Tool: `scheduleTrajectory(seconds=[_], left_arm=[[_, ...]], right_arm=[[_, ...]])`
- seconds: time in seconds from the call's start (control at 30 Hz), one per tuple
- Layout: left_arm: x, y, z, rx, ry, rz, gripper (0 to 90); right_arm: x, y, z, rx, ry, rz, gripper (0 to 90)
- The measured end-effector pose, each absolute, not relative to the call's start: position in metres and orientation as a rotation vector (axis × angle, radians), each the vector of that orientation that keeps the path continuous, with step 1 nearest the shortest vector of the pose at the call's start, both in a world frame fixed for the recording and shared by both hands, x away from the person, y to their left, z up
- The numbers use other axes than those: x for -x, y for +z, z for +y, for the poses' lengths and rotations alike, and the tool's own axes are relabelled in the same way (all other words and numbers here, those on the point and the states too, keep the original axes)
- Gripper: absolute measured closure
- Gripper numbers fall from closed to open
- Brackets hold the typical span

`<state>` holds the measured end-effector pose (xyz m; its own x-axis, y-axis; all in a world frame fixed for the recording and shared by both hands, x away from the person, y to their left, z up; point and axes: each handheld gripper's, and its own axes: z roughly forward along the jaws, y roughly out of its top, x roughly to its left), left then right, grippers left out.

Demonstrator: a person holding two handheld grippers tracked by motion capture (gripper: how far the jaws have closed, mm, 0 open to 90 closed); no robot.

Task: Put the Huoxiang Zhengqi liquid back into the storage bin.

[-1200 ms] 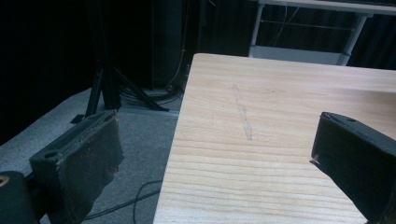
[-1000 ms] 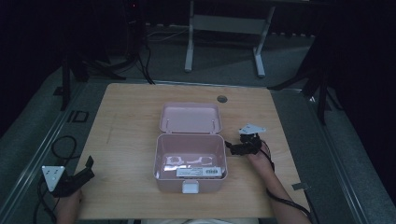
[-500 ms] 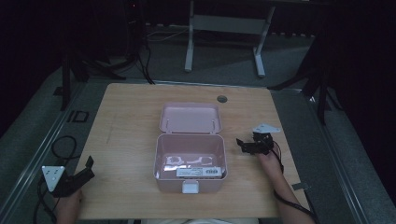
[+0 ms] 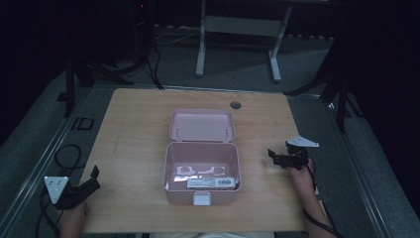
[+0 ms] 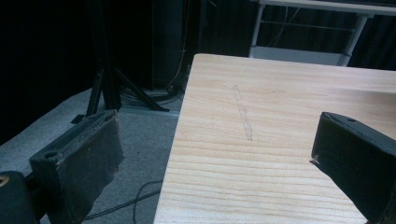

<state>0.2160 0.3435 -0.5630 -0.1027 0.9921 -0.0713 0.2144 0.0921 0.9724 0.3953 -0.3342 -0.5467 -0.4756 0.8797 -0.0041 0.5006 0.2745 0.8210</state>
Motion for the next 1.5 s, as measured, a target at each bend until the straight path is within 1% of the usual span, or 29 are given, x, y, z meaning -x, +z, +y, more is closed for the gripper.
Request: scheduleTrajectory(seconds=[0.7, 1.03, 1.33, 1.5], left_arm=[[-0.216, -0.563, 0.344, -1.253, 1.105, 1.478, 2.1], [-0.215, -0.563, 0.343, -1.251, 1.112, 1.476, 2.1], [-0.215, -0.563, 0.343, -1.255, 1.118, 1.472, 2.1], [-0.215, -0.563, 0.343, -1.256, 1.117, 1.471, 2.1]], right_arm=[[-0.363, -0.543, -0.376, -1.344, 1.170, 1.914, 12.2], [-0.353, -0.542, -0.384, -1.371, 1.164, 1.881, 12.3], [-0.336, -0.547, -0.389, -1.432, 1.234, 1.839, 12.8], [-0.333, -0.548, -0.391, -1.433, 1.259, 1.826, 12.8]])
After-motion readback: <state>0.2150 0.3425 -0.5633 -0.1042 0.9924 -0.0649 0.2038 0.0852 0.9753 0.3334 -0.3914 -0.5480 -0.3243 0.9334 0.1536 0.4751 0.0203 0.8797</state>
